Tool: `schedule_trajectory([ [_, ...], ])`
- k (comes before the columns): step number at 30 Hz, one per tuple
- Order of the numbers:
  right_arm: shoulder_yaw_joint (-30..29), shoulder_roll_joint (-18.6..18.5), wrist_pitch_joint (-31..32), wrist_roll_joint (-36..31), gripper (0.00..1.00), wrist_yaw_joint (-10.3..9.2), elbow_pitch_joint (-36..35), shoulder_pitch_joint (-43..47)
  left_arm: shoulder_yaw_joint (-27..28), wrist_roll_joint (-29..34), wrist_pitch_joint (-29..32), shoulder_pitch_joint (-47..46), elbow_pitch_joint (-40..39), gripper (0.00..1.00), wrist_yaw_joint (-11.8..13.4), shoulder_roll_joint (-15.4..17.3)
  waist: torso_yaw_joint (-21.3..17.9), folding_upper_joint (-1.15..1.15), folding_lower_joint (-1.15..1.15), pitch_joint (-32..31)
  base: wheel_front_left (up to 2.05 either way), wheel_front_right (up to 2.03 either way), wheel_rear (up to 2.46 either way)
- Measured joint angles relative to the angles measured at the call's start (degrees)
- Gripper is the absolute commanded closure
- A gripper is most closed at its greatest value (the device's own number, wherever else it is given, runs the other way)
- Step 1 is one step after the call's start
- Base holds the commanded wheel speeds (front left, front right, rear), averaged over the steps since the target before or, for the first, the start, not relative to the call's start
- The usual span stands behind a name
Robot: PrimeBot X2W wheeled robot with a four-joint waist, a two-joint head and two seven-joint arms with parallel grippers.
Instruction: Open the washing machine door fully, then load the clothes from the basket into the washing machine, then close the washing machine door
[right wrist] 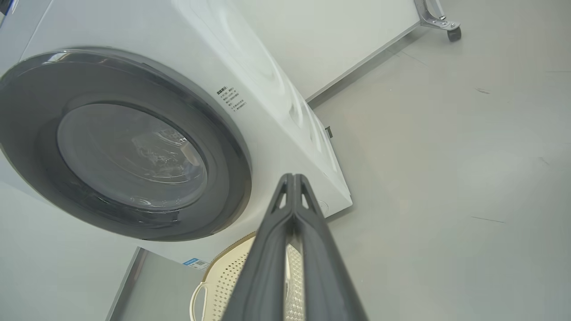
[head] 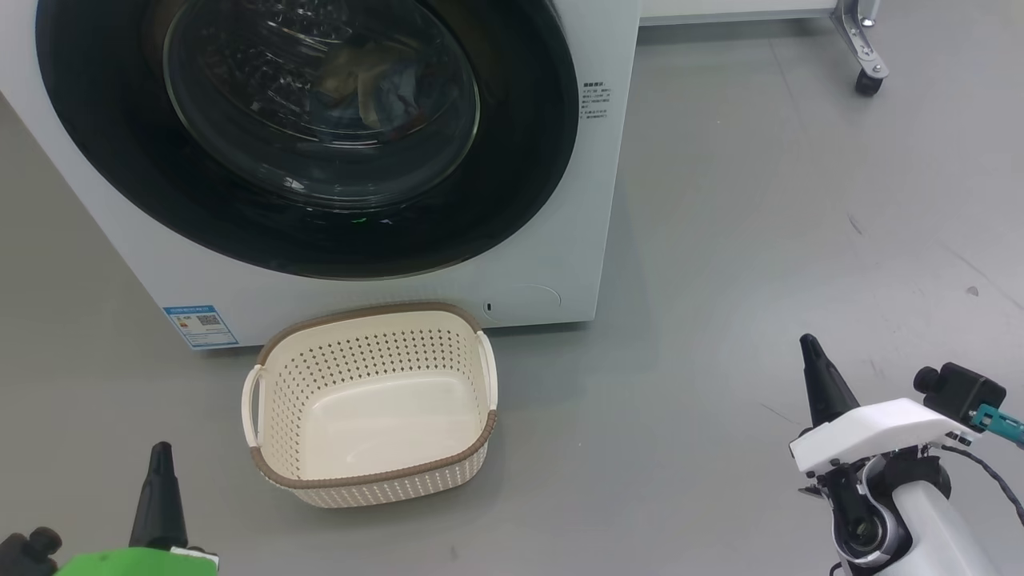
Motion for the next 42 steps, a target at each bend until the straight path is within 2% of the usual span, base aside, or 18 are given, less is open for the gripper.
schedule_trajectory([
  [42, -11.7, 3.4, 8.2, 26.6, 1.0, -1.03, -4.4, 2.4, 4.8, -25.8, 7.8, -1.3, 2.3, 1.0, 1.2, -2.4, 0.6, 0.0, 0.0, -1.6, 0.0, 0.0, 0.0],
])
